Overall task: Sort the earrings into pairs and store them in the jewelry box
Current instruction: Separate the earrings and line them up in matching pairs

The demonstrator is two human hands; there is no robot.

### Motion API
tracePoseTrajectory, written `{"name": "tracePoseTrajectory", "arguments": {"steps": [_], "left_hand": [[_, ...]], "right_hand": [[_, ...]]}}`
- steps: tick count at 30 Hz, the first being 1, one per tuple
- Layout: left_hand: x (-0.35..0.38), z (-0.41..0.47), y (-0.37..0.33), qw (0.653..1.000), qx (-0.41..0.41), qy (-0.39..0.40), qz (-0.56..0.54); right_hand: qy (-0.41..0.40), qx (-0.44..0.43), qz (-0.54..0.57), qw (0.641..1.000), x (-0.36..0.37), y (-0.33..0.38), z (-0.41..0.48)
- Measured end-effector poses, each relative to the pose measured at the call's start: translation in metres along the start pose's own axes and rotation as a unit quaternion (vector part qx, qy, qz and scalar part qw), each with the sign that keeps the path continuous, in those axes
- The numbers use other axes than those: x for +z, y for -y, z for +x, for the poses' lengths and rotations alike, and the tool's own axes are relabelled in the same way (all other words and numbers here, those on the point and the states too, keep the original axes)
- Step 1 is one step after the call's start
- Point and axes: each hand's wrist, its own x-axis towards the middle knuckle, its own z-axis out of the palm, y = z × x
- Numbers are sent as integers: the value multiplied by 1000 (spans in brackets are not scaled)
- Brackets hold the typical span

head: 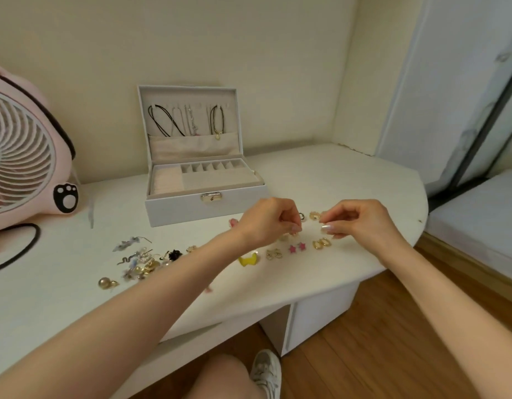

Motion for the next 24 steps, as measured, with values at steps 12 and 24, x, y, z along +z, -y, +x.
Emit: {"name": "tracePoseTrajectory", "arguments": {"steps": [12, 24], "left_hand": [[29, 50, 1, 993, -57, 46, 90], [35, 57, 10, 983, -58, 53, 166]], "right_hand": [[29, 9, -96, 995, 6, -13, 36], [102, 50, -223, 968, 13, -25, 60]]}}
